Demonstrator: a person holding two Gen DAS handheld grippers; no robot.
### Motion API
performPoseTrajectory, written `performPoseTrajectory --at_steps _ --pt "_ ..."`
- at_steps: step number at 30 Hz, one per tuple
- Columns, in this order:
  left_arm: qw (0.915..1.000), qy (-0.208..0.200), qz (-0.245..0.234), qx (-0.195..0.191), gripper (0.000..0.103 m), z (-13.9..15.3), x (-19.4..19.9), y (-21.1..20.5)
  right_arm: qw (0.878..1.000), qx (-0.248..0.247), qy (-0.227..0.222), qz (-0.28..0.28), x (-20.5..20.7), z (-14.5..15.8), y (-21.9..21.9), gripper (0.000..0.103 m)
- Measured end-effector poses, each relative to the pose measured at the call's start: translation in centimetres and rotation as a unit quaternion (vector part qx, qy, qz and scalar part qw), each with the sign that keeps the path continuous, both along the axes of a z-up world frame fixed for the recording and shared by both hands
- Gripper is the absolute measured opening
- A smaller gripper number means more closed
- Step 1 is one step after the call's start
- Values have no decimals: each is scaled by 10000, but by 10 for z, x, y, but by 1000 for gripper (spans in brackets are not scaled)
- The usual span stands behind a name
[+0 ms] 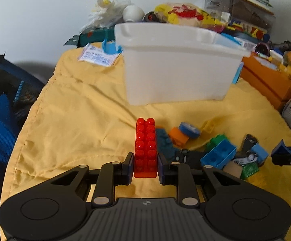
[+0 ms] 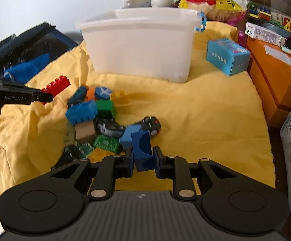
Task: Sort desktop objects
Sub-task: 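Carry the red block and blue block over the white bin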
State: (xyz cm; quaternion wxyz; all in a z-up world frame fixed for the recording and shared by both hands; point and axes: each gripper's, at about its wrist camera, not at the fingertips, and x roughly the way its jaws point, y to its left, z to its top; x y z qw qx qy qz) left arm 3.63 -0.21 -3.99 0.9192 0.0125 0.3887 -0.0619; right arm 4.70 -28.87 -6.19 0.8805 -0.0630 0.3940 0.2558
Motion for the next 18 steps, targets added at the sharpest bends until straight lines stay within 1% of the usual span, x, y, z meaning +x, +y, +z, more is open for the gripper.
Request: performPoseTrajectory --at_steps 9,14,18 --pt "9996 -218 -113 -142 27 34 10 -5 9987 428 -245 -108 17 35 4 23" --pt "9990 -293 -103 -318 27 51 22 -3 9971 653 -370 -144 30 54 8 23" --pt "9990 -365 -106 -241 27 59 31 -2 9964 685 -484 -109 41 64 13 23"
